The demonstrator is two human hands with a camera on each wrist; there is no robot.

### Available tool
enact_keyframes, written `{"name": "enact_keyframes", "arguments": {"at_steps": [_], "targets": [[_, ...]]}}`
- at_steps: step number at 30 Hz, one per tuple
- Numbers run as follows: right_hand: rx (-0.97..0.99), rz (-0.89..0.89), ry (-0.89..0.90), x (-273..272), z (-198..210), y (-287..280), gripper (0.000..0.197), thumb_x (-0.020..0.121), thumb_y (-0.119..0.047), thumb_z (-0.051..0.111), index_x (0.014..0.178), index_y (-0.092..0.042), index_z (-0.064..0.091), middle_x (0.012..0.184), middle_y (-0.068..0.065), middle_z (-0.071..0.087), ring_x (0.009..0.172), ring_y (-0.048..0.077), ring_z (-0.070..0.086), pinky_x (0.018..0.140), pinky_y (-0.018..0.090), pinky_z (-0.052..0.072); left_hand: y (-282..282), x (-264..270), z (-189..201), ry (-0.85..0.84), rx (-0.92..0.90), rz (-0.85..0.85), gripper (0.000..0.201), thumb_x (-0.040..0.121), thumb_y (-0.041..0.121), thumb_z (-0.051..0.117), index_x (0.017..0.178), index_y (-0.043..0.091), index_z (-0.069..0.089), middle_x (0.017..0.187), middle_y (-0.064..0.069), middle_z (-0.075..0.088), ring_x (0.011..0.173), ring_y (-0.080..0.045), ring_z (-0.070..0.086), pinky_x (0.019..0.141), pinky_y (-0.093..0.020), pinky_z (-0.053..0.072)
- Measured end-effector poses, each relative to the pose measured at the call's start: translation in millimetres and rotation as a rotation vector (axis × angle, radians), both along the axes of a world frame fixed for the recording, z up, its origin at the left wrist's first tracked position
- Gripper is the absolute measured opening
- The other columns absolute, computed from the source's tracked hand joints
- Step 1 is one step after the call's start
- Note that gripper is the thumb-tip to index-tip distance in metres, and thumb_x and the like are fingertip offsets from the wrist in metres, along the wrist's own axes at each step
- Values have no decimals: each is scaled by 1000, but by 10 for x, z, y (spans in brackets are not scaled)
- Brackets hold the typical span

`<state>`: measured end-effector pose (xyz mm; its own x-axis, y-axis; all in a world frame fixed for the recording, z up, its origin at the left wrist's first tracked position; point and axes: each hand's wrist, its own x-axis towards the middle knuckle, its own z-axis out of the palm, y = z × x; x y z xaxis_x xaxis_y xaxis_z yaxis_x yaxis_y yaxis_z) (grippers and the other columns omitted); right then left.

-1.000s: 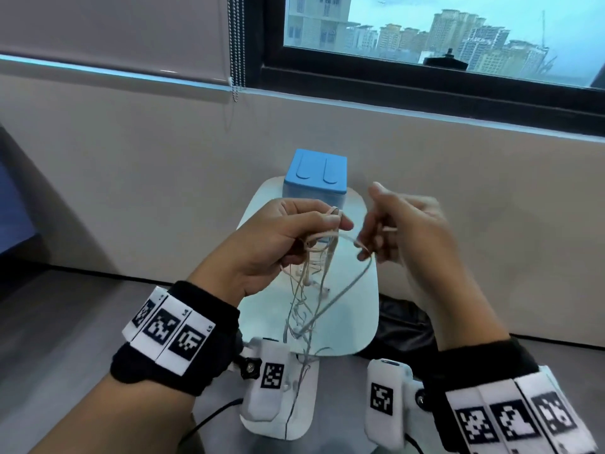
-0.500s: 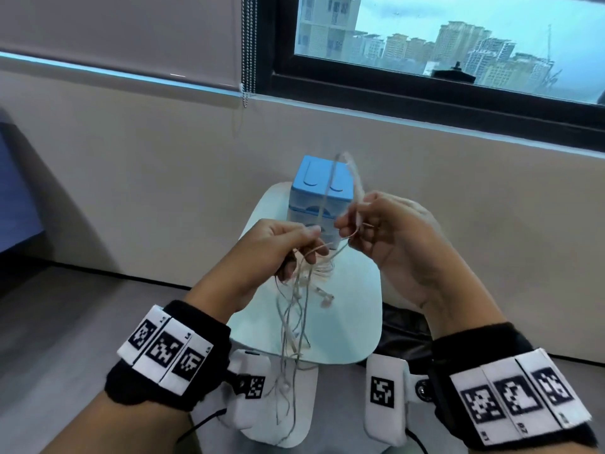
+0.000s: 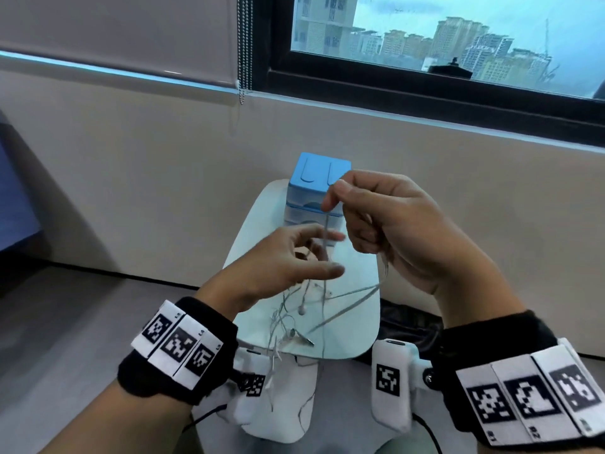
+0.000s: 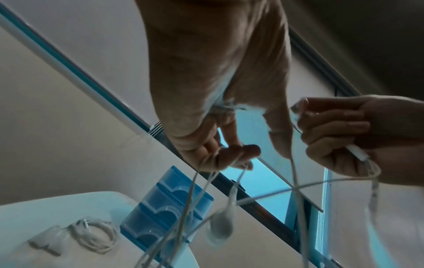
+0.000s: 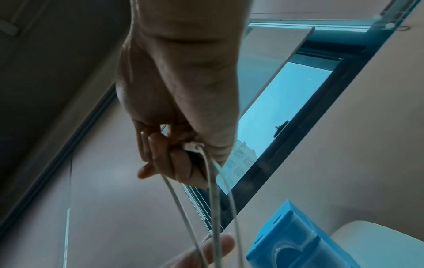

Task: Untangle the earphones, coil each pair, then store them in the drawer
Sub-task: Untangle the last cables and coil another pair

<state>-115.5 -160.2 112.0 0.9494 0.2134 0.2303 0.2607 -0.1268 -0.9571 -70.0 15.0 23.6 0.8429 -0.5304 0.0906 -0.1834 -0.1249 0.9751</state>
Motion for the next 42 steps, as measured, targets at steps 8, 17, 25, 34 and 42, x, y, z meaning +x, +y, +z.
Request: {"name": "enact_keyframes", "arguments": {"at_steps": [8,17,25,34,42], "targets": [[670,-119,-168,-60,168,-394,18,89,-11,50,73,-14,56,70,3,51,56,16,35,52,27,30,81,23,-271,82,129,-7,28,104,26,59,86,16,77,88,2,72,61,-11,41,57,-23,38],[-320,-324,-45,37,-313,-449,40,92,-31,72,124,-50,55,69,-3,57,62,14,51,60,35,42,29,-7,179,-197,231,79,41,106,38,51,83,14,74,57,8,50,55,-9,44,60,-24,37],[-534,-118,-60,42,-349,-120,8,97,-22,66,93,-21,72,68,-4,64,56,2,52,59,21,40,61,-49,338,-270,324,6,33,102,37,59,78,21,74,54,16,48,57,-10,40,61,-30,35],[440,-635,-118,72,-84,-296,17,107,-12,40,93,-16,49,65,9,71,39,17,36,40,23,24,252,41,146,-138,272,10,30,104,29,59,90,4,72,68,3,63,52,0,45,54,-15,35],[344,-604,-175,-31,-168,-309,10,103,-23,56,94,-21,52,122,8,73,54,16,63,44,21,29,196,25,123,-125,271,51,34,105,36,56,88,11,72,65,3,59,52,-1,44,54,-14,35]]}}
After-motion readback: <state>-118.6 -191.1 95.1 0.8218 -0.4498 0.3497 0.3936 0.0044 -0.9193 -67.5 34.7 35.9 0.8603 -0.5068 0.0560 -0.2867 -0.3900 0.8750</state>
